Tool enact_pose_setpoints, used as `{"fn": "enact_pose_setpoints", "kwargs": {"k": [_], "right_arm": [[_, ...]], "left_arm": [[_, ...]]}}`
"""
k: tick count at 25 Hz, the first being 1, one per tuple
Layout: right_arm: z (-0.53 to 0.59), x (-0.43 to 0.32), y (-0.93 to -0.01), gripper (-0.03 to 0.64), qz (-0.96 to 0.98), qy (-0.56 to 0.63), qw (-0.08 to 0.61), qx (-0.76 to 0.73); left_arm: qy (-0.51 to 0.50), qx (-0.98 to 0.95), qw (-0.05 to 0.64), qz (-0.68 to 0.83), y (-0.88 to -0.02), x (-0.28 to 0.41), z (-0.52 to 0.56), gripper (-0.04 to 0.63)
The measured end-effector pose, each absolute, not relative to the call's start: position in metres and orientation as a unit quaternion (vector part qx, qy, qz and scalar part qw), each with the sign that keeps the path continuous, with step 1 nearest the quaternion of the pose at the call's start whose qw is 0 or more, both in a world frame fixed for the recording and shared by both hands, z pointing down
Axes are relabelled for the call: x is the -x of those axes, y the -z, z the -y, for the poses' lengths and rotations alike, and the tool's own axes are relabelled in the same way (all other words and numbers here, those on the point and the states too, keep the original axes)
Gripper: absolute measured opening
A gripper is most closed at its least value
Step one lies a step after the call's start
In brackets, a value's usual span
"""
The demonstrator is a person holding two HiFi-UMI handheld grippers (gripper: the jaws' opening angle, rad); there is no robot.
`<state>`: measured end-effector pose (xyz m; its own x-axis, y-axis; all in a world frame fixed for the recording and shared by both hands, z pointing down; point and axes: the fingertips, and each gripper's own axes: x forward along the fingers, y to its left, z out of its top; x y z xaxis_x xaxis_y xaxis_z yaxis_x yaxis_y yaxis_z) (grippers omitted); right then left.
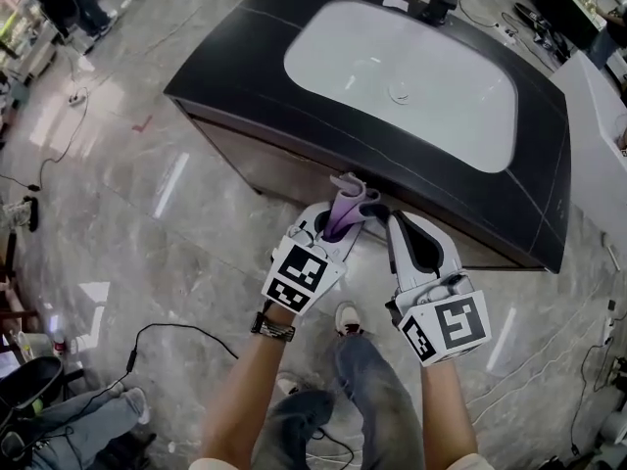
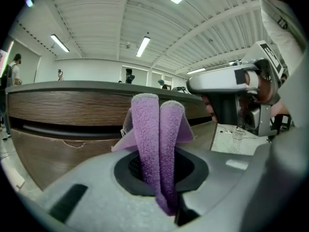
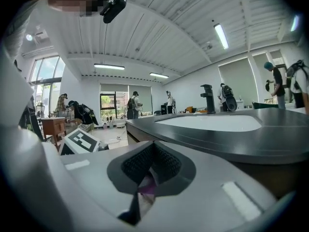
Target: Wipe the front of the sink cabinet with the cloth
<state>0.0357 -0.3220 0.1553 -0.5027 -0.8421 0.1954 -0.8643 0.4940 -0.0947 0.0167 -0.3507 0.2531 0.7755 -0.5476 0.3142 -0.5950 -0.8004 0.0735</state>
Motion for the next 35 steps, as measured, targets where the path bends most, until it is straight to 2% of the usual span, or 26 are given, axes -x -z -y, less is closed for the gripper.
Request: {"fn": "enact_pose_setpoints", "kwargs": {"k": [15, 26, 35], "right_arm": [[0.343, -0.023, -0.202, 0.006, 0.875, -0.014, 0.056, -0.481], [0.348, -0.023, -0.227, 0.006, 0.878, -0.001, -0.006, -0.479], [0.346, -0.013, -0.245, 0.006, 0.877, -0.004, -0.016, -0.480]], "left_arm": [[-0.063, -0.950, -0.013, 0.304, -0.272, -0.015, 0.376, 0.051], [-0.015, -0.946, -0.088, 0.312, -0.279, -0.012, 0.384, 0.052], [0.003, -0.935, -0.084, 0.345, -0.301, 0.031, 0.399, 0.052]]}}
